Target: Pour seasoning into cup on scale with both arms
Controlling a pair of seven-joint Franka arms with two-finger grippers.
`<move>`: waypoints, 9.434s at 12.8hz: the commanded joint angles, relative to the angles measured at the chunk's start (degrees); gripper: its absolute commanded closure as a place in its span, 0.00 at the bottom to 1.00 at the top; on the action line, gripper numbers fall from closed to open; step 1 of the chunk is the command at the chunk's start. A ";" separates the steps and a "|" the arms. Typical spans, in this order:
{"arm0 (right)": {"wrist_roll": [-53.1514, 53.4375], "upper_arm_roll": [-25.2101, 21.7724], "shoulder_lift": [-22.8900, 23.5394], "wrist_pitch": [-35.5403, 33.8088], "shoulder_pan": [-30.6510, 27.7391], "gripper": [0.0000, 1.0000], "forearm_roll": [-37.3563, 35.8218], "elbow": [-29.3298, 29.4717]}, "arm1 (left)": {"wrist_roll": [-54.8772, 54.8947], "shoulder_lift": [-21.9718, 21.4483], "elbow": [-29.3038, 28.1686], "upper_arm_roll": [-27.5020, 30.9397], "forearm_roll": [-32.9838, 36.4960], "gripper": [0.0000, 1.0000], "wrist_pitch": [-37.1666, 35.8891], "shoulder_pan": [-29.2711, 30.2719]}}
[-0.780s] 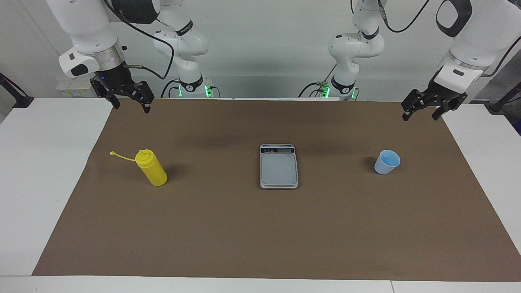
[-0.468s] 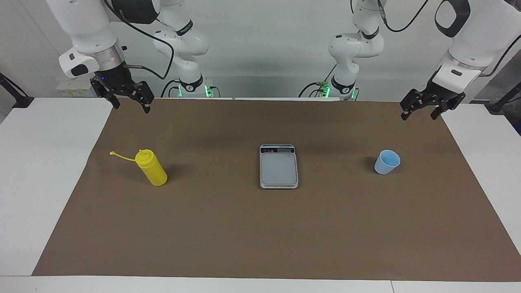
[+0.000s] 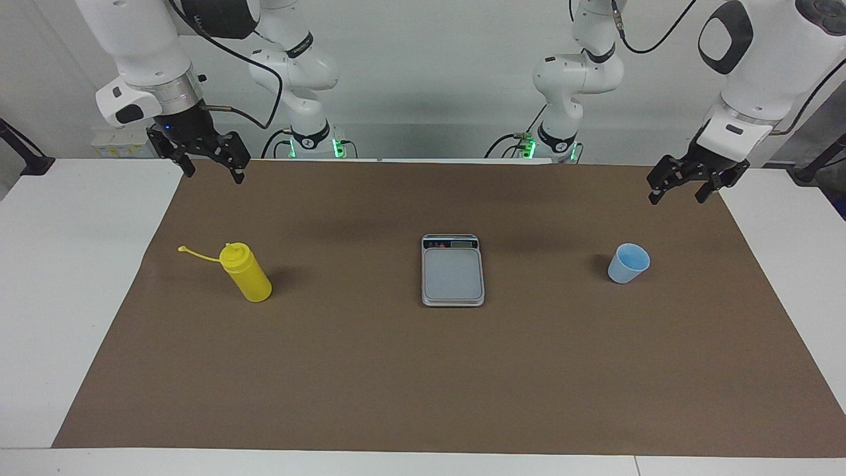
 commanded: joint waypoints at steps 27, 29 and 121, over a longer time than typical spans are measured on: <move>0.59 0.37 -0.85 0.03 -0.67 0.00 0.83 -0.88 | -0.83 1.24 -31.71 -0.19 -1.30 0.87 30.42 -0.12; 0.59 0.37 -0.85 0.03 -0.67 0.00 0.83 -0.88 | -0.83 1.24 -31.71 -0.19 -1.30 1.00 30.24 -0.04; -105.28 -0.16 3.36 30.70 -24.49 0.00 57.85 -35.42 | -3.21 4.51 5.03 -1.16 0.99 0.17 0.98 -0.04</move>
